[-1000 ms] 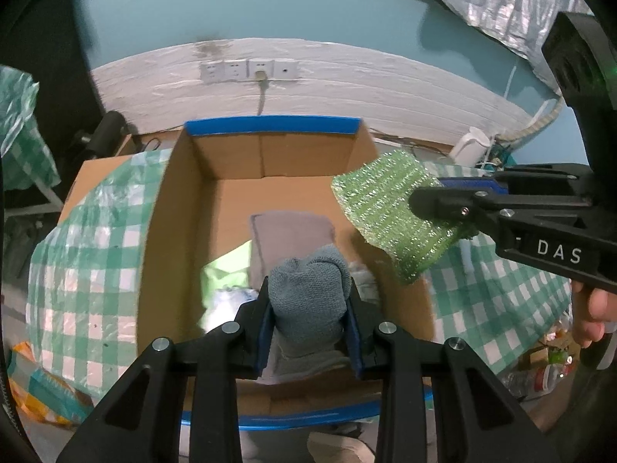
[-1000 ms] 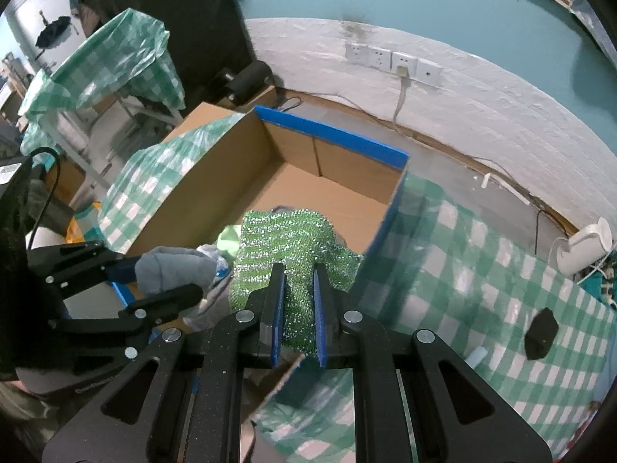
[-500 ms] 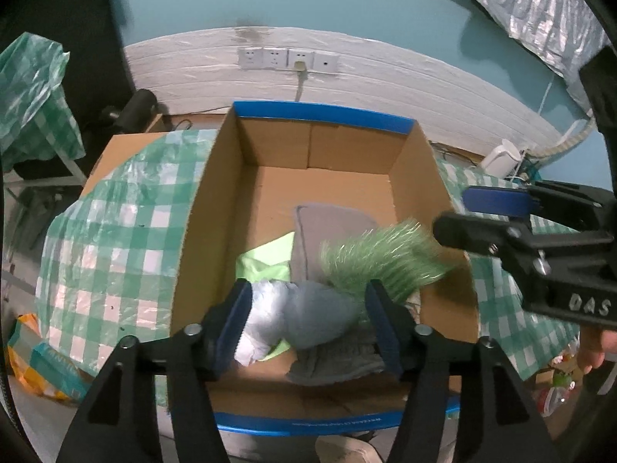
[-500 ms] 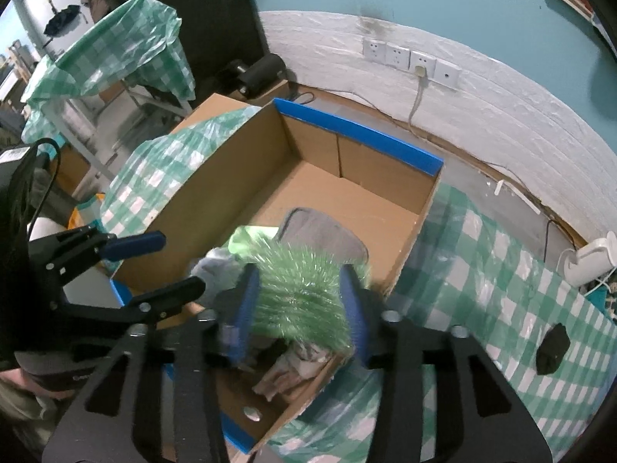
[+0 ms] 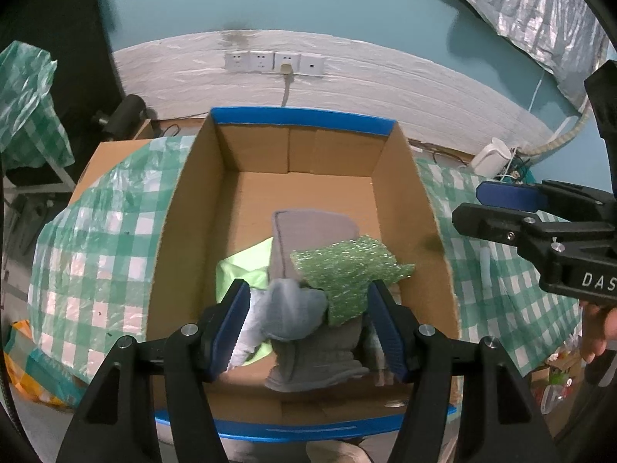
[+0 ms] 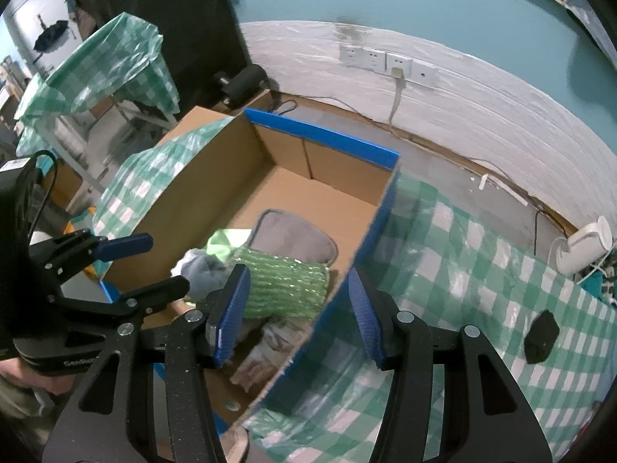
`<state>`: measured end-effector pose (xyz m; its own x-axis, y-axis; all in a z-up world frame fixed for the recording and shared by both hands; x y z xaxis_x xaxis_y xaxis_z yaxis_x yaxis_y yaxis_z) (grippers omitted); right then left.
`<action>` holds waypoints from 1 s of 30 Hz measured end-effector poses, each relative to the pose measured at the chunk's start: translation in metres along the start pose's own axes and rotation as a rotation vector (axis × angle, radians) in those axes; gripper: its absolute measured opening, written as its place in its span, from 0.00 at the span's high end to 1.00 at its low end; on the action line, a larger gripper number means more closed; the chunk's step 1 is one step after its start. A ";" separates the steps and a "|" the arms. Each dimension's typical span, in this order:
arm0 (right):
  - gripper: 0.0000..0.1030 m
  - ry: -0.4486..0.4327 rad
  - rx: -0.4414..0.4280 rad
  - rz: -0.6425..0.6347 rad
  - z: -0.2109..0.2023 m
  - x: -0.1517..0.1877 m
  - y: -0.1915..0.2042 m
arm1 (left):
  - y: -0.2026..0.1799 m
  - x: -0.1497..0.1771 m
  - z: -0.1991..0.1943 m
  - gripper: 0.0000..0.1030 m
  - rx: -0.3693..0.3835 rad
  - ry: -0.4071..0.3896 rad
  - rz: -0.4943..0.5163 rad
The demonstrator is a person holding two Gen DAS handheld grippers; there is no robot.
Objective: Organize soft objects
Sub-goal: 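Lower the scrubber and sock into the box and open both grippers, then move both tools back over the table toward the black cloth and white foam tube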
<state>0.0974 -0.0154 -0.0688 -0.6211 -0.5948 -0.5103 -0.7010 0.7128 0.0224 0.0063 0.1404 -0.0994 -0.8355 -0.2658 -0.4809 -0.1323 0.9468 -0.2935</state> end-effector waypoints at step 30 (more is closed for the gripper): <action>0.42 -0.016 0.075 0.160 -0.029 0.053 -0.107 | -0.088 -0.006 0.027 0.37 0.044 0.047 0.147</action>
<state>0.1290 -0.1342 -0.0736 -0.7165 -0.4661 -0.5189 -0.5651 0.8240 0.0402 0.0372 0.0536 -0.0933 -0.8685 -0.1149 -0.4822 0.0159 0.9658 -0.2588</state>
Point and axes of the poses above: each gripper's, at about its wrist camera, not at the fingertips, and z roughly the way its jaws point, y to its left, x to its underside, the point moved 5 cm from there along z, roughly the way its jaws point, and after that the axes turned 11 degrees about x, right-handed, at the moved point
